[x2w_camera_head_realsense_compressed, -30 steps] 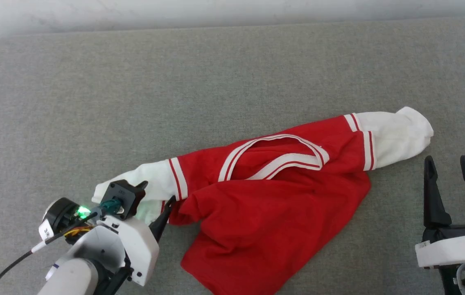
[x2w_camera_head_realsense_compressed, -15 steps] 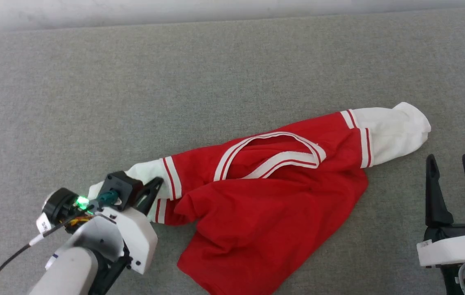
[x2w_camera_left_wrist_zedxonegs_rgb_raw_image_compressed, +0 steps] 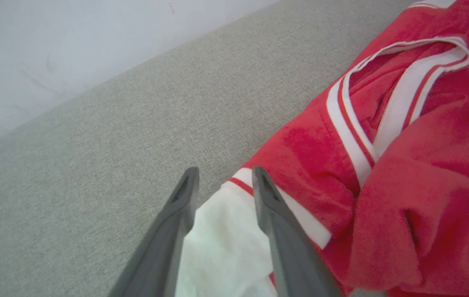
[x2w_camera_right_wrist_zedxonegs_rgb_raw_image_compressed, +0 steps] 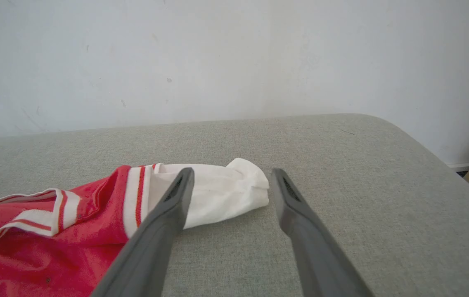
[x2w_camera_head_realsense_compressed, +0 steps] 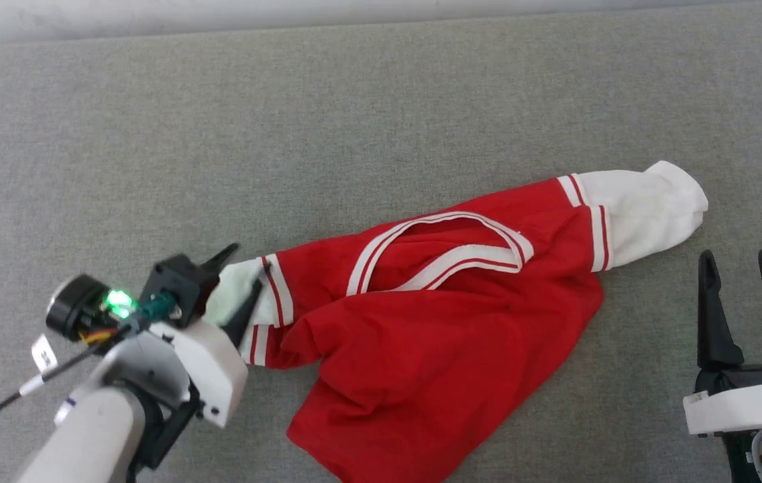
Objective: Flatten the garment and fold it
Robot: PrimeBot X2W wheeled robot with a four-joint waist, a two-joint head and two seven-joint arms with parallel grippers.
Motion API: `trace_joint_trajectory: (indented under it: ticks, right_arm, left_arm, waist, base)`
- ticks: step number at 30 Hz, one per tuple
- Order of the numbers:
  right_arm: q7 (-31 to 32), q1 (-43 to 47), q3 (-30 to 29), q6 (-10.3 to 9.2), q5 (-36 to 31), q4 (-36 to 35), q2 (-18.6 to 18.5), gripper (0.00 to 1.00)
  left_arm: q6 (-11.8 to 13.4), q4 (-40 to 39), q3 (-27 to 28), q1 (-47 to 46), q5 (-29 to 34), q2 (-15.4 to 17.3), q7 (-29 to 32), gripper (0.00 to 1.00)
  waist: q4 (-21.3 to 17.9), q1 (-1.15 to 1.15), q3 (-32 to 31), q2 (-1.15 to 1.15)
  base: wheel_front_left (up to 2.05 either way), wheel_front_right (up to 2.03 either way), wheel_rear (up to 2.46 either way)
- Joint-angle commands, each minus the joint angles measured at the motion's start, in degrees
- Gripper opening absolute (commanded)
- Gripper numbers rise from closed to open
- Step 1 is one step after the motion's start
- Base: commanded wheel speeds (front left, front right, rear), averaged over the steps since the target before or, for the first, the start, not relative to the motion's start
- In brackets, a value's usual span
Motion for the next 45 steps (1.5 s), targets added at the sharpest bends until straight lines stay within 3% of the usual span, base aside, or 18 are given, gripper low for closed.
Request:
trace_joint_trajectory:
  ticks: [1, 10, 18, 27, 28, 30, 31, 39, 45]
  right_arm:
    - [-0.3, -0.5, -0.1, -0.05, 0.3, -0.1, 0.1, 1.00]
    - [0.0, -0.3, -0.1, -0.05, 0.0, 0.1, 0.1, 1.00]
    - [0.7, -0.3, 0.3, -0.05, -0.6, -0.3, 0.1, 1.00]
    - [1.0, -0.1, 0.1, -0.05, -0.6, -0.7, 0.1, 1.00]
    - [1.0, -0.1, 0.0, -0.05, -0.5, -0.7, 0.1, 1.00]
    - [1.0, 0.0, -0.2, -0.05, -0.5, -0.7, 0.1, 1.00]
    - [1.0, 0.0, -0.3, -0.05, -0.5, -0.7, 0.1, 1.00]
    - [1.0, 0.1, -0.8, -0.05, -0.3, -0.8, 0.1, 1.00]
    - [1.2, -0.1, -0.9, -0.05, -0.4, -1.6, 0.1, 1.00]
  left_arm:
    - [0.6, -0.4, -0.2, 1.6, 0.4, 0.5, -0.5, 1.00]
    - [1.9, -2.3, -1.9, 7.4, 3.0, 3.2, 0.1, 1.00]
    - [1.8, 2.2, -3.8, 6.4, 4.4, 2.5, -1.8, 1.00]
    - [3.5, 6.2, -3.2, 4.5, 5.3, 1.4, -6.8, 1.00]
    - [3.5, 6.5, -3.2, 4.4, 5.2, 1.2, -7.1, 0.92]
    - [3.7, 6.8, -3.1, 4.1, 5.0, 1.0, -7.6, 0.49]
    - [3.7, 6.9, -3.1, 4.1, 4.9, 0.9, -7.7, 0.00]
    - [3.5, 2.7, -1.1, 3.3, 1.8, 1.4, -7.5, 0.00]
    - [0.6, -0.9, -0.3, -3.6, 1.1, 4.4, -3.1, 0.00]
  waist:
    - [0.0, 0.00, 0.1, 0.00]
    - [1.2, 0.00, -0.7, 0.00]
    - [1.2, 0.00, -1.2, 0.00]
    - [0.7, 0.00, -1.3, 0.00]
    - [0.7, 0.00, -1.3, 0.00]
    - [0.8, 0.00, -1.4, 0.00]
    - [0.8, 0.00, -1.5, 0.00]
    - [1.3, 0.00, -2.0, 0.00]
    - [1.7, 0.00, -0.1, 0.00]
  base:
    - [0.00, 0.00, 0.00]
    - [0.00, 0.00, 0.00]
    - [0.00, 0.00, 0.00]
    - [0.00, 0.00, 0.00]
    - [0.00, 0.00, 0.00]
    - [0.00, 0.00, 0.00]
    - [0.00, 0.00, 0.00]
    - [0.00, 0.00, 0.00]
    - [0.00, 0.00, 0.00]
